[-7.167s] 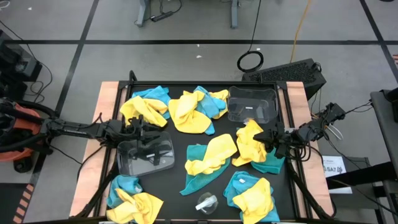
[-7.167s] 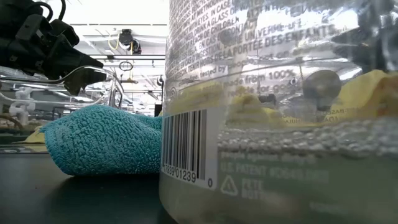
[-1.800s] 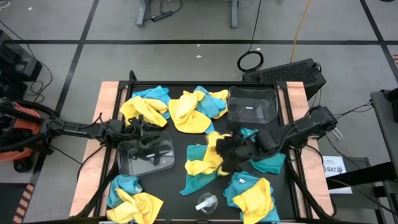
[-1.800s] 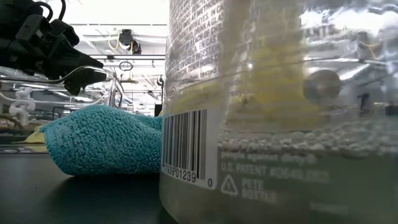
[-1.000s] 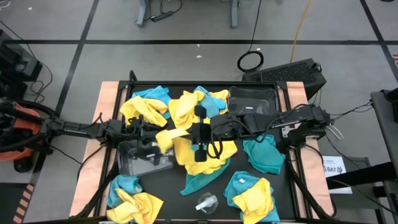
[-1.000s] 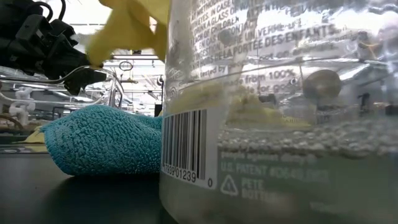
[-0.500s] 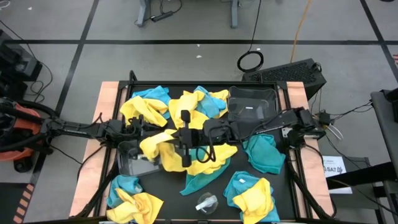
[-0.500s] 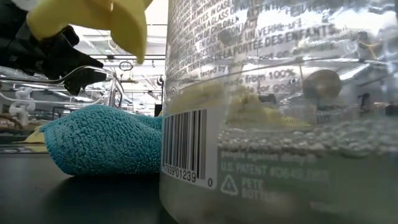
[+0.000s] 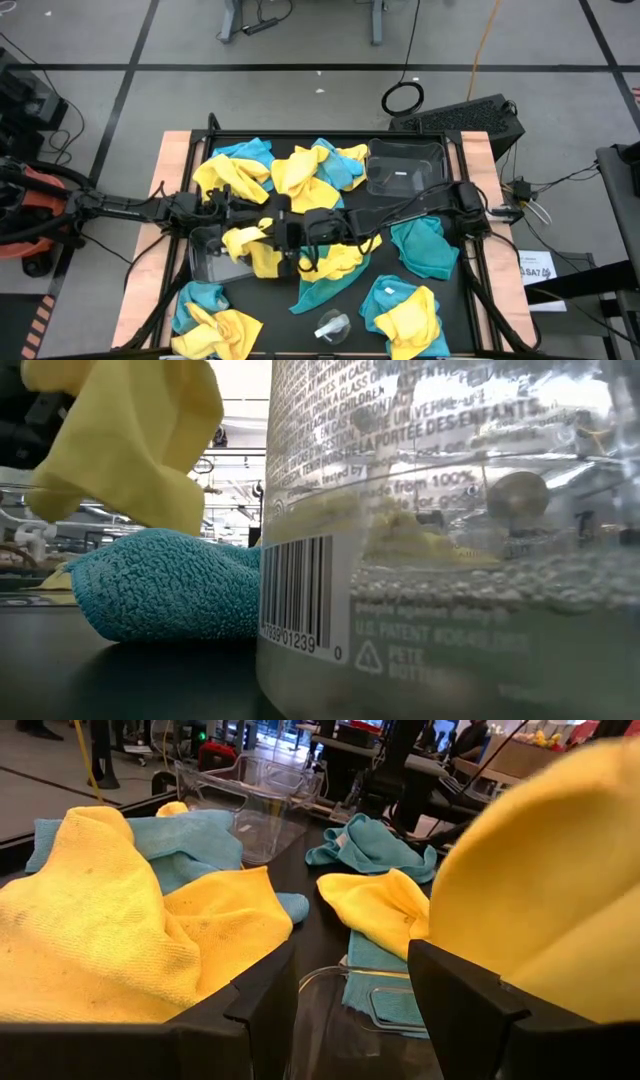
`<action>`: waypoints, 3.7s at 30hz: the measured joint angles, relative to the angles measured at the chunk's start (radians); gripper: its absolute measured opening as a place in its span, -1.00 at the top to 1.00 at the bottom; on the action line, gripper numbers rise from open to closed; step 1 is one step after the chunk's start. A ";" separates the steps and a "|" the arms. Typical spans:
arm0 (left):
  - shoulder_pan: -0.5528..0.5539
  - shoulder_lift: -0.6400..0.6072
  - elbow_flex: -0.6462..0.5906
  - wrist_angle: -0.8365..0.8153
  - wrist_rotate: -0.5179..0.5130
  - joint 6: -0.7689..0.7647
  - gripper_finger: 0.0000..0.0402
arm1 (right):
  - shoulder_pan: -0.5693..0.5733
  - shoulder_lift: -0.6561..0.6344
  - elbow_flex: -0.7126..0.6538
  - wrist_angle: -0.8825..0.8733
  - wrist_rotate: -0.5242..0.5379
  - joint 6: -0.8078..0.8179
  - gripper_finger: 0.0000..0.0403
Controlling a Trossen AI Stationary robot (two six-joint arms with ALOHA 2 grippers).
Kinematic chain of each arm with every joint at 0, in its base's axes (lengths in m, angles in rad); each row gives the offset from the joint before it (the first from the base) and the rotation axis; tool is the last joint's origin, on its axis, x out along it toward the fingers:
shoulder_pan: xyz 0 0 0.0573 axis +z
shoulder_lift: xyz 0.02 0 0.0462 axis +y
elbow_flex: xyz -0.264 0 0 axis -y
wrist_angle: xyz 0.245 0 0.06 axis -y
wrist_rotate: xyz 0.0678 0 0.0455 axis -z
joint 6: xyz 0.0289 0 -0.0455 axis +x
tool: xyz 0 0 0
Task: Sort microfiber towel by color & place in baskets
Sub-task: Put the yellow microfiber towel into the bottom transparent bin
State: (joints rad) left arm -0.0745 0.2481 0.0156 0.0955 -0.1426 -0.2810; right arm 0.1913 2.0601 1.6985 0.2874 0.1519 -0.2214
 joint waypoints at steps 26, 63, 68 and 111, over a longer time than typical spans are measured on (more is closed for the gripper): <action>0.000 0.000 0.000 -0.007 0.000 0.000 0.03 | 0.002 0.071 0.000 -0.280 -0.054 0.106 0.23; 0.000 0.000 0.000 -0.008 0.000 0.000 0.03 | 0.089 0.061 0.000 -0.530 0.054 -0.094 0.09; 0.000 0.000 0.000 -0.007 0.000 0.000 0.03 | 0.084 0.091 0.000 -0.485 0.007 -0.117 0.38; 0.000 0.000 0.000 -0.006 0.000 0.000 0.03 | -0.076 0.179 0.195 -0.387 -0.188 -0.212 0.96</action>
State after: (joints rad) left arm -0.0742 0.2481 0.0158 0.0891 -0.1429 -0.2810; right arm 0.1151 2.2392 1.8931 -0.0999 -0.0365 -0.4332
